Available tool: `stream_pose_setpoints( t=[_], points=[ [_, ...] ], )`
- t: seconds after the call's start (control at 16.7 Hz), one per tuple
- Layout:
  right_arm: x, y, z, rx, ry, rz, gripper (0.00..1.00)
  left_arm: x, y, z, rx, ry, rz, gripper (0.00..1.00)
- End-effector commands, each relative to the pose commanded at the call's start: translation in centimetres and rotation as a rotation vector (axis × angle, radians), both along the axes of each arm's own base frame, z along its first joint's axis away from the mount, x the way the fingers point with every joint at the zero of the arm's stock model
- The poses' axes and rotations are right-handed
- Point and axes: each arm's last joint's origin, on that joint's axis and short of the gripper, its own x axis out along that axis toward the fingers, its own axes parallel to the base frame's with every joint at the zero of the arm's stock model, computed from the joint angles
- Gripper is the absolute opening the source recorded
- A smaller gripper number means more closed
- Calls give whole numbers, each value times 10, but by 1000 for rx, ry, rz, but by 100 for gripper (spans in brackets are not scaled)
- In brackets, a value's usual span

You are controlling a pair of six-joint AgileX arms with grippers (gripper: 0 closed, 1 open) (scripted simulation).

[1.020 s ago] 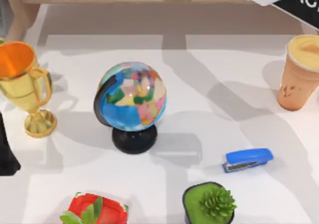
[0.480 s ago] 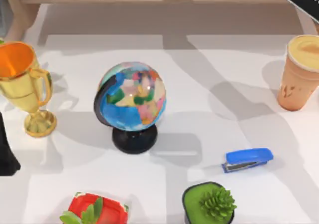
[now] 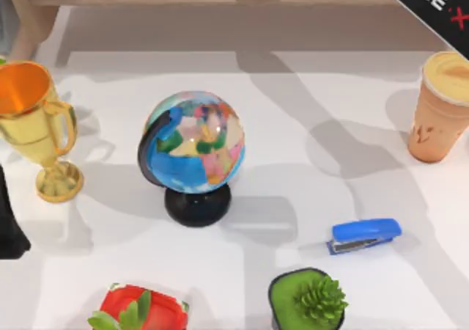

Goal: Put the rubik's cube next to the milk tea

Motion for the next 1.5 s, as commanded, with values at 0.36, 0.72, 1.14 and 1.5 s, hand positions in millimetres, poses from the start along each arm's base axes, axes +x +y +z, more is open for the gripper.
stream_pose_setpoints(
  t=[0.36,0.72,1.14,1.5],
  points=[
    [0,0,0,0,0,0,77,0,0,0,0,0,0,100],
    [0,0,0,0,0,0,32,0,0,0,0,0,0,100],
    [0,0,0,0,0,0,0,0,0,0,0,0,0,100],
    [-1,2,0,2,-1,4,0,0,0,0,0,0,0,100]
  ],
)
